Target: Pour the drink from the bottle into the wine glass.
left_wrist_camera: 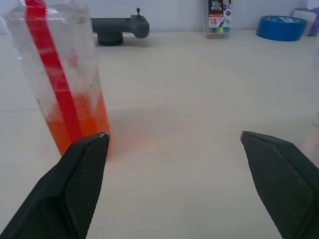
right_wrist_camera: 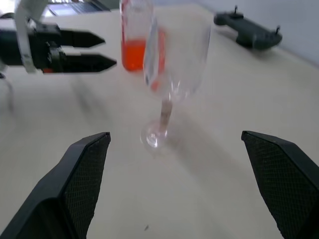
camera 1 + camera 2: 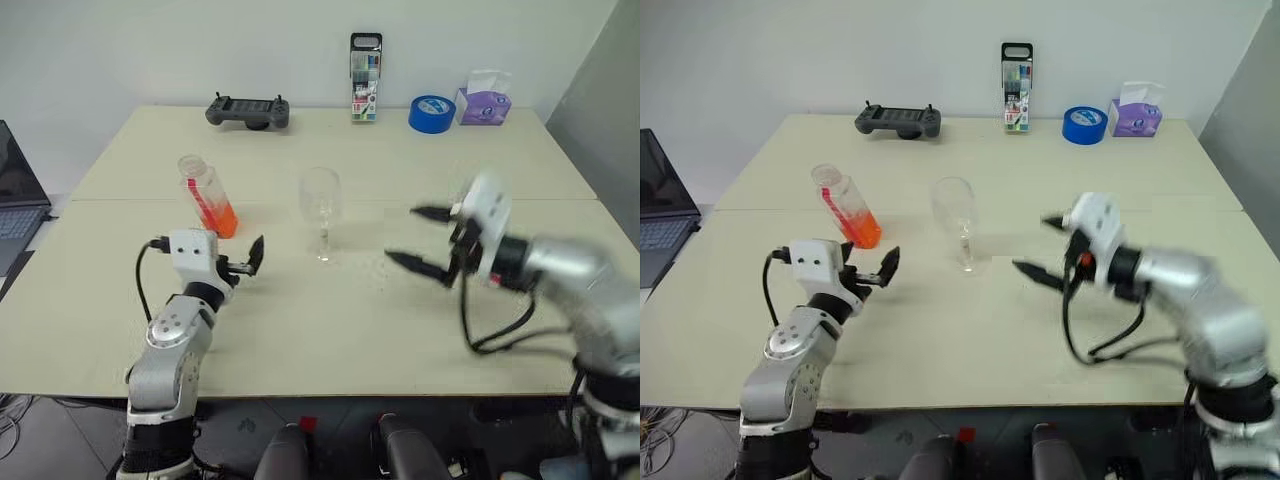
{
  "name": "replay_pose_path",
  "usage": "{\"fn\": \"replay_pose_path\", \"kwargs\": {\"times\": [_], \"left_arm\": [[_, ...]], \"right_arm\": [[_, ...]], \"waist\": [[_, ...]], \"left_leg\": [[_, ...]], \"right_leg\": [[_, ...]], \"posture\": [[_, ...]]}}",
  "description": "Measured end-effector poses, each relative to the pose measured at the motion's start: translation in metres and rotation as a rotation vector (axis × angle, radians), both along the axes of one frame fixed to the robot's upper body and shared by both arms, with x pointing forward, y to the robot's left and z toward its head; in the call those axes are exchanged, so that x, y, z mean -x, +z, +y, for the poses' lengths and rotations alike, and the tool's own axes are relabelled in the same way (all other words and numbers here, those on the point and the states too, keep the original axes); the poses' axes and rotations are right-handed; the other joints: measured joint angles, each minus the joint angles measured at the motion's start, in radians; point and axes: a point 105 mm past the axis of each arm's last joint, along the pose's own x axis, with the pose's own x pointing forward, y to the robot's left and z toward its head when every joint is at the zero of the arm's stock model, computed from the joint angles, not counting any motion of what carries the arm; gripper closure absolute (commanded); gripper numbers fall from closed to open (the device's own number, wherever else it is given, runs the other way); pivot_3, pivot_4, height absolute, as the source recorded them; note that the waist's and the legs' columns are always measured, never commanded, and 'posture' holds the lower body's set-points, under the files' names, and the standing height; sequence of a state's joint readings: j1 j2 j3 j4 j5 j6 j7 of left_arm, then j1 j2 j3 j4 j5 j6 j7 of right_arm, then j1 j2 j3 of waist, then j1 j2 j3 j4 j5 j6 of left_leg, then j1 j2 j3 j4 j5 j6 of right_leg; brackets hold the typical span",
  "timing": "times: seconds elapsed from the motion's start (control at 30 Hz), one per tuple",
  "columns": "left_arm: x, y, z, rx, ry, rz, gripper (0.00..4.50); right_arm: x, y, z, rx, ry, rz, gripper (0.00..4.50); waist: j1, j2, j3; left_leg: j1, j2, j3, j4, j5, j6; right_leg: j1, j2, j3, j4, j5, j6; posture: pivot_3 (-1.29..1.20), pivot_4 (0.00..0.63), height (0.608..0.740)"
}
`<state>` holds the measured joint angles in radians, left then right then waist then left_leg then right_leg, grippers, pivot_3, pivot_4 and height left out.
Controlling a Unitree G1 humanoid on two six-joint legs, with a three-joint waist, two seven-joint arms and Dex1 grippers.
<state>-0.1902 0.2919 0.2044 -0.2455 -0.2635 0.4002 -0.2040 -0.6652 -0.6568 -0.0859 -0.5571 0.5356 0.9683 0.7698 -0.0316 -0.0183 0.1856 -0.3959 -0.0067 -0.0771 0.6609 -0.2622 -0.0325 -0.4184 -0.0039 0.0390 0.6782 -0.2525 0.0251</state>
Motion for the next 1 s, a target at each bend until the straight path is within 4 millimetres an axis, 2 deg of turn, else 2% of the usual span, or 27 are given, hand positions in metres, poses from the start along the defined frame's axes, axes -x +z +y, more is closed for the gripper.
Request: {"fn": "replay_pose_path", "kwargs": {"times": [0.07,0.23,0.33,0.47,0.63,0.77,1.0], "left_arm": [[-0.004,0.003,0.000,0.000,0.002,-0.013,0.00],[-0.009,0.006,0.008,-0.002,0.039,-0.030,0.00],[-0.011,0.012,0.014,-0.015,0.058,-0.053,0.00],[-0.012,0.012,0.028,-0.013,0.096,-0.048,0.00],[-0.012,0.014,0.032,-0.007,0.095,-0.053,0.00],[-0.013,0.019,0.033,-0.020,0.079,-0.060,0.00],[-0.032,0.037,0.038,-0.025,0.073,-0.101,0.00]], "right_arm": [[0.007,0.023,0.011,-0.015,0.071,-0.036,0.02],[0.018,0.038,0.031,0.004,0.246,-0.006,0.02],[0.015,0.053,0.038,-0.005,0.271,-0.057,0.02],[-0.002,0.042,0.036,0.012,0.217,-0.001,0.02],[-0.019,0.034,0.030,0.019,0.135,0.046,0.02],[-0.033,0.040,0.030,-0.007,0.072,0.042,0.02],[-0.042,0.052,0.041,-0.085,0.064,0.045,0.02]], "waist": [[0.002,0.000,0.000],[0.006,-0.001,0.000],[0.005,-0.002,0.000],[0.005,-0.002,-0.001],[0.005,-0.002,-0.001],[0.005,-0.002,0.000],[0.005,-0.002,0.000]], "left_leg": [[-0.001,0.001,0.000,0.000,0.000,0.000],[-0.003,-0.002,0.000,0.001,0.000,0.000],[-0.002,-0.002,0.000,0.002,0.000,0.000],[-0.003,-0.002,0.000,0.001,0.000,0.000],[-0.003,-0.002,-0.001,0.001,0.000,0.000],[-0.002,-0.001,-0.001,0.001,0.000,0.000],[-0.003,-0.002,-0.001,0.001,0.000,0.000]], "right_leg": [[0.000,0.000,0.000,-0.001,0.000,0.000],[-0.001,-0.006,0.001,-0.001,0.000,0.000],[-0.001,-0.007,0.001,-0.002,0.000,0.000],[-0.001,-0.008,0.001,-0.002,0.000,0.000],[-0.002,-0.009,0.001,-0.001,0.000,0.000],[-0.002,-0.009,0.001,0.000,0.000,0.000],[-0.002,-0.009,0.001,0.000,0.000,0.000]], "posture": [[0.00,0.150,0.740],[0.00,0.150,0.740],[0.00,0.150,0.740],[0.00,0.150,0.740],[0.00,0.150,0.740],[0.00,0.150,0.740],[0.00,0.150,0.740]]}}
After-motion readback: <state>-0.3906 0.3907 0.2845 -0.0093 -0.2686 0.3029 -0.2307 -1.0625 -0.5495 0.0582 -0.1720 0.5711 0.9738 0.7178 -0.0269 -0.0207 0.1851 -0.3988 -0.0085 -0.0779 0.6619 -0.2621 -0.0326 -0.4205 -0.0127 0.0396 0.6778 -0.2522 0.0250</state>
